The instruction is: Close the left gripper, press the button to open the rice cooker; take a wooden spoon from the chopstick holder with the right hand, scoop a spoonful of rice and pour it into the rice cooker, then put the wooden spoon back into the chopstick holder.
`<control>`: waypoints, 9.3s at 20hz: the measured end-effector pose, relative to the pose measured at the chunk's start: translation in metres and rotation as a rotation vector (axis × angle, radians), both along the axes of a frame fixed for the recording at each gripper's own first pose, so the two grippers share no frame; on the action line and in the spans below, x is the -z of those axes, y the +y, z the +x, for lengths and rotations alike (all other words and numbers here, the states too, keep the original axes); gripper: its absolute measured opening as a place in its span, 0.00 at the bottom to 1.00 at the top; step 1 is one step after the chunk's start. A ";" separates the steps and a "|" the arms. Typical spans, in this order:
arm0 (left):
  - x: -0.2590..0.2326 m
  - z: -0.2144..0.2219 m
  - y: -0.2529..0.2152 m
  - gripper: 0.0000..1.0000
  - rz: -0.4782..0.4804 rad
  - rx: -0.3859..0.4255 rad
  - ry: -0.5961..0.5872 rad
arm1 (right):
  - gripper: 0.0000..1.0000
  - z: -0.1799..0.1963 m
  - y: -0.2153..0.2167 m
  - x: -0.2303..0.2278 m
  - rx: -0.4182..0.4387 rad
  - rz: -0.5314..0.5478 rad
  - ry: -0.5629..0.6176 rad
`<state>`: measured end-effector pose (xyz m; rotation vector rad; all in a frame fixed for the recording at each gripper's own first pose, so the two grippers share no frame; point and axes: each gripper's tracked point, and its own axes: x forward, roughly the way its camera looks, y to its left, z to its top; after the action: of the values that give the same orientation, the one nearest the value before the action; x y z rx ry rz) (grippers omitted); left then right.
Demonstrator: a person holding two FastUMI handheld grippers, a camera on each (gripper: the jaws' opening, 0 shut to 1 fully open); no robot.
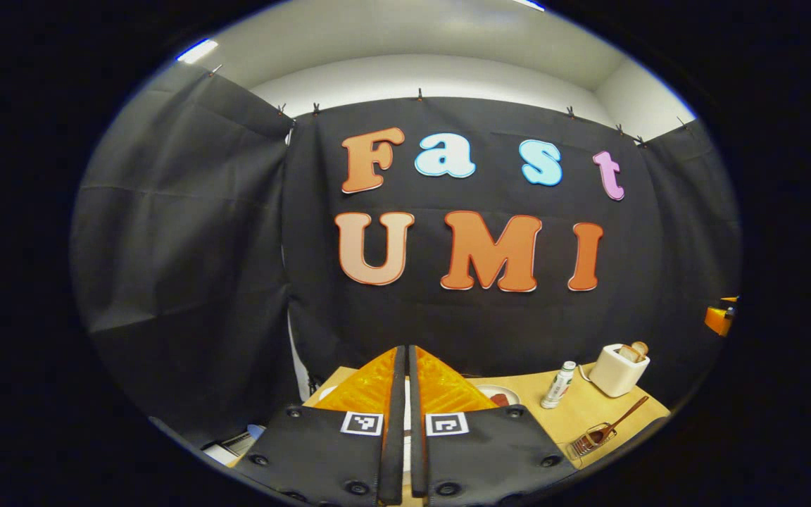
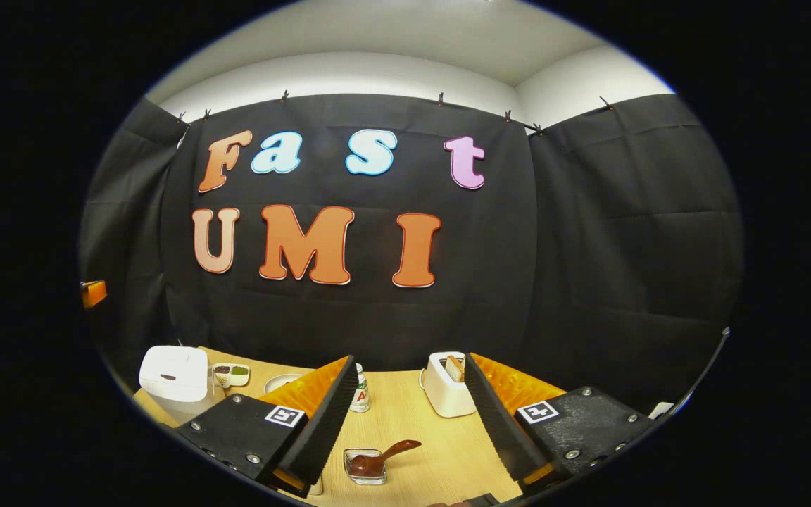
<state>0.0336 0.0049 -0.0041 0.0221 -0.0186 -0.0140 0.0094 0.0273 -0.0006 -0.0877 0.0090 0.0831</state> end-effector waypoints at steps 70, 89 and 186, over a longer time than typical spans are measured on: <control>0.003 0.032 0.039 0.80 0.050 -0.061 0.020 | 0.95 0.014 -0.003 0.042 0.023 -0.029 0.014; -0.006 -0.020 0.078 1.00 0.052 -0.201 -0.012 | 0.95 0.082 -0.006 0.241 0.011 0.182 0.362; 0.029 0.023 0.156 1.00 0.069 -0.058 0.070 | 0.07 -0.035 0.207 0.316 -0.047 1.016 0.812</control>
<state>0.0562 0.1611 -0.0332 0.0907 0.0528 0.0426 -0.0252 0.2338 -0.3164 0.9672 0.7690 0.1571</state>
